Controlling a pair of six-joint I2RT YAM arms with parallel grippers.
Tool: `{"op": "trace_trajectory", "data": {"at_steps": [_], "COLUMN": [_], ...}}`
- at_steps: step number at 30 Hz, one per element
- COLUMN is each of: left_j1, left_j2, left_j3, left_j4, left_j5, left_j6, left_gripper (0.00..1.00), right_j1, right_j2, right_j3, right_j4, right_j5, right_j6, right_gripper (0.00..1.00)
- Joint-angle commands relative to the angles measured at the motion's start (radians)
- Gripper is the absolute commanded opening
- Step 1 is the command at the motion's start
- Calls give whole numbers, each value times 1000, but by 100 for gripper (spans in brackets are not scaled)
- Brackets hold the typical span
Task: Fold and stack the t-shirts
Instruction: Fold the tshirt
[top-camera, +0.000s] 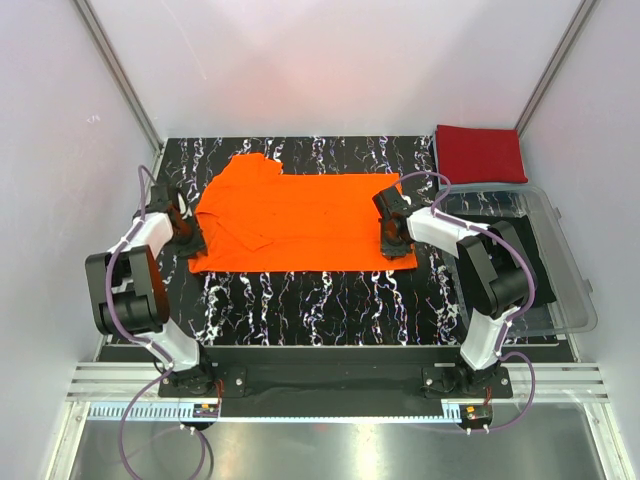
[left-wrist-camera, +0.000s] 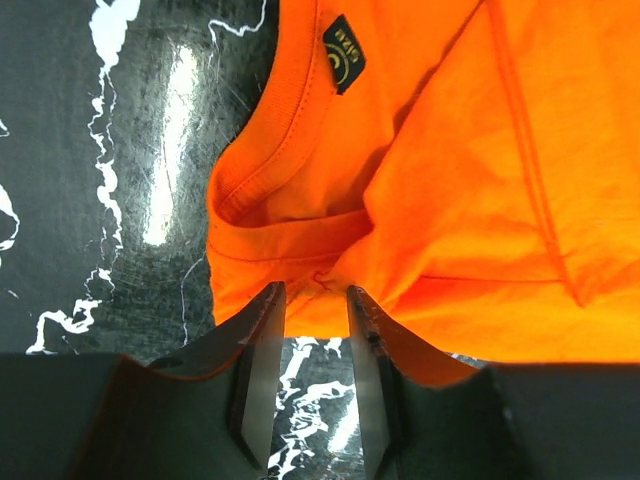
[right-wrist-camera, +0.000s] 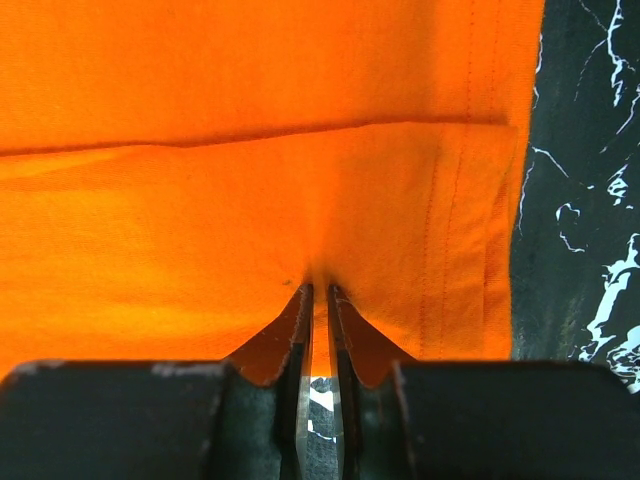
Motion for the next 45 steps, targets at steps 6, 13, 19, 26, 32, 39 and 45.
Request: {"op": "trace_trajectory", "data": {"at_steps": [6,13,19,26,32,39,45], "left_j1": [-21,-23,-31,-40,-50,-87,-123], "left_j2": [44,46,109,172,187,109,31], "left_j3": [10,67,142,192,279,357,285], "left_j4": [12,10,11,-12,-127,-197,-129], "left_j5": [-53,-170,-207,-257,-438,-381,-51], "left_j6": [12,-28,-44,-41,-88,-133,-200], "left_gripper": [22,0,9,19,30,35,37], "right_j1": [-8,-14,-19,-22,-22,5,146], "right_j2": [-4,-6,-4,3,-35,-165,-147], "right_j3": [-1,-15,-19,-16,-4,63,114], "right_j4": [-31,-31,-34,-36,-46,-42,144], "right_j5": [-12,9,37,46,11,-63,-155], "right_j6": [-14,-14,-13,-13,-23,-17,-72], "right_gripper": [17,17,17,17,18,22,29]}}
